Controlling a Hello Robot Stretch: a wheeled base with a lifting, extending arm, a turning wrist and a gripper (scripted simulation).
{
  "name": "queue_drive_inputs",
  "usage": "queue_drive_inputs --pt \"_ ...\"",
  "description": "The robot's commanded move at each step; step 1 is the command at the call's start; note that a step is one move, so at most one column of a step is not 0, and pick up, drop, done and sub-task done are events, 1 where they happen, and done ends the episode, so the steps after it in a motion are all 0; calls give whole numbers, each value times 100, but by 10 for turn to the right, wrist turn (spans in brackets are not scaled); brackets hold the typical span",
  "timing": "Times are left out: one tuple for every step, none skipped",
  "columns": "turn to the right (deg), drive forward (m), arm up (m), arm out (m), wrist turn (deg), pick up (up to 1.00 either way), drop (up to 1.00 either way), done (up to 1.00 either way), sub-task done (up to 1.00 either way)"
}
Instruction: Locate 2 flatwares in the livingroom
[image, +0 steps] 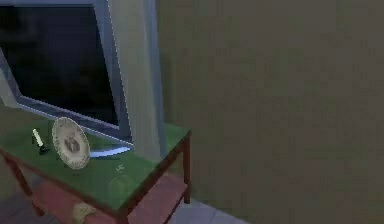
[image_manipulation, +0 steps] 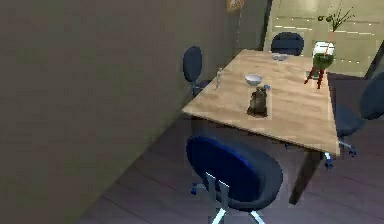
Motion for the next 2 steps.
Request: queue_drive_inputs --pt "-360 0 0 0 0 0 0 0 0" --pt "0 0 0 0 0 0 0 100 0"
